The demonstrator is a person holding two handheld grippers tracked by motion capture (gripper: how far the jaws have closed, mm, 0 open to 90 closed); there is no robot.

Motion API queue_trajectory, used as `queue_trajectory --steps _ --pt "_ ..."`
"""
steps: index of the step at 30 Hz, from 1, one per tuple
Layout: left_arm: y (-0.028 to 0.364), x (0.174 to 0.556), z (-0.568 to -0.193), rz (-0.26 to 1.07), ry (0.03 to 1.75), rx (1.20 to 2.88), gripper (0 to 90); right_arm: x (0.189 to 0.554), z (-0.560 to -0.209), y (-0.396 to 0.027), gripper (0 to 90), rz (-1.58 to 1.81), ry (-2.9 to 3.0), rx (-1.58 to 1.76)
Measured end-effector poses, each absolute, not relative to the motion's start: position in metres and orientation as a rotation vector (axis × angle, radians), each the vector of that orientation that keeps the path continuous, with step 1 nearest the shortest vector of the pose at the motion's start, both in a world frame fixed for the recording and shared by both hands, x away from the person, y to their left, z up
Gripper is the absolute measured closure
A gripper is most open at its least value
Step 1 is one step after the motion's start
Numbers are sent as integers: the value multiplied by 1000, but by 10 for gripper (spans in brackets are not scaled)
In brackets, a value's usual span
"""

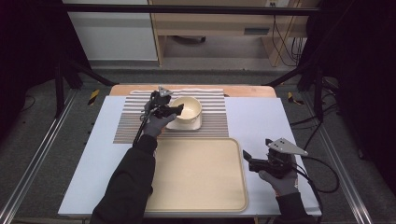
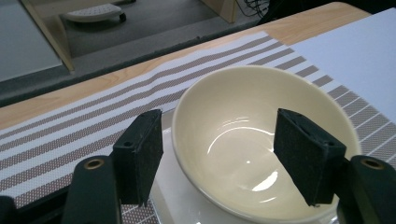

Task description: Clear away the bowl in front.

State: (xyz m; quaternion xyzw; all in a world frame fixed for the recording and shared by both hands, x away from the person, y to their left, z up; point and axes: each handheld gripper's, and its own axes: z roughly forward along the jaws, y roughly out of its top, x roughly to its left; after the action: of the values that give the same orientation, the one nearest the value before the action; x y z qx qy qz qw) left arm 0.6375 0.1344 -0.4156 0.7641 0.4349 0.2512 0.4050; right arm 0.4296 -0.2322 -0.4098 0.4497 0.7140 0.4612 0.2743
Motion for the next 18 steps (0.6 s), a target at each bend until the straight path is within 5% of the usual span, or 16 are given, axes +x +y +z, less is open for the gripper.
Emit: queue_trajectory --steps 18 --pt "139 658 -451 585 1219 1946 506 431 -413 -233 59 1239 1927 1220"
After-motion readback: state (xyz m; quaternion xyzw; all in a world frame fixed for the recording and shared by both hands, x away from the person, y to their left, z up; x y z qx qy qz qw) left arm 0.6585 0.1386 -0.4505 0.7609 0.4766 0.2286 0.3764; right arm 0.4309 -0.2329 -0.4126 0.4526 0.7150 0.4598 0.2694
